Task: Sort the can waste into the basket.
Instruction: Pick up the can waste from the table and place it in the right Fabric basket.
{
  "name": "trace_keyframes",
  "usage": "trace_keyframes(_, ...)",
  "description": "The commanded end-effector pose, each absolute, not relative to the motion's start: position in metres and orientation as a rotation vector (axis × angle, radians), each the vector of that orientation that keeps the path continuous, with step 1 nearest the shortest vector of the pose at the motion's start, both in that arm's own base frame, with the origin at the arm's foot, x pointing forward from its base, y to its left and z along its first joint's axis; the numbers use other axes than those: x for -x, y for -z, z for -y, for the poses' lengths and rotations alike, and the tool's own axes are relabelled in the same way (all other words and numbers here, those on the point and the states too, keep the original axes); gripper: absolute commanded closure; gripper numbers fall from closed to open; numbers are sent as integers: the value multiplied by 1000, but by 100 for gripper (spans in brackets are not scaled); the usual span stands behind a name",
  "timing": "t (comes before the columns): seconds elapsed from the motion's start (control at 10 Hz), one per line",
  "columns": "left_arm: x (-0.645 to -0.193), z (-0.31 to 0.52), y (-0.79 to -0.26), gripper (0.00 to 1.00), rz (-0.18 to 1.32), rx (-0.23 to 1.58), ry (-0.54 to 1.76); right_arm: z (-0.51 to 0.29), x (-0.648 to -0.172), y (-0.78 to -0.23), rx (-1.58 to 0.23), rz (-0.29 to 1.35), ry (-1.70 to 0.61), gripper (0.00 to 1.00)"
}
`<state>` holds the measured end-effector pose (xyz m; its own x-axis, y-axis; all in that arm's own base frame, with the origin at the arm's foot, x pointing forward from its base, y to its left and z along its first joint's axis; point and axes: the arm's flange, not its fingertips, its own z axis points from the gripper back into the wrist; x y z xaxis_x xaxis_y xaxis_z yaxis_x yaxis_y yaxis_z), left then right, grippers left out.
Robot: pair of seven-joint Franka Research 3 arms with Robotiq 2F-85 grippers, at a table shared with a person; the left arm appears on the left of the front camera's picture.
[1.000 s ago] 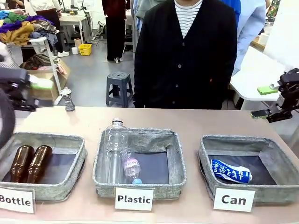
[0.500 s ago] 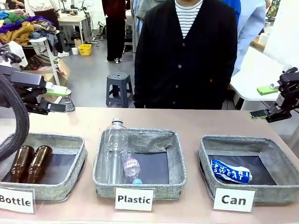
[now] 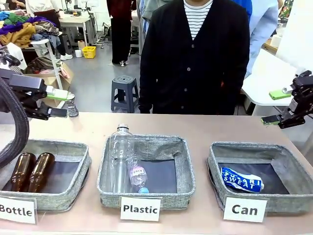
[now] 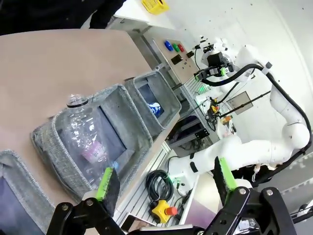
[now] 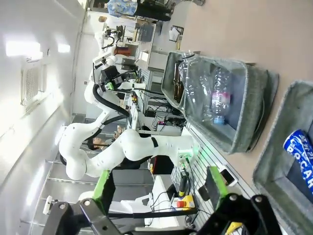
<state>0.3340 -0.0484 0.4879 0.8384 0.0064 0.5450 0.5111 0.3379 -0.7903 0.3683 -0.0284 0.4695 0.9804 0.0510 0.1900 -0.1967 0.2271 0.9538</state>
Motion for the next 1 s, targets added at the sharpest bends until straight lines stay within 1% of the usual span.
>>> trace_keyframes(0.0,-380,38,-500,0,480,1133,321,28,-368,-471,-1331,129,-179,0)
trace_keyframes(0.1,-420,24,-506,0,526,1081,322,28,-368,-471,-1331,129,-179,0)
trace_keyframes(0.2,-462,9,-503,0,571,946,434,28,-368,-471,-1331,129,-179,0)
trace_keyframes(0.3,-485,-3,-499,0,600,921,566,28,-368,-471,-1331,129,-179,0)
trace_keyframes(0.5,-534,-52,-467,0,663,865,683,28,-368,-471,-1331,129,-179,0)
trace_keyframes(0.7,-570,-83,-429,0,947,801,749,28,-368,-471,-1331,129,-179,0)
trace_keyframes(0.8,-583,-90,-414,0,968,553,768,28,-368,-471,-1331,129,-179,0)
trace_keyframes(0.9,-587,-94,-407,0,952,403,826,28,-368,-471,-1331,129,-179,0)
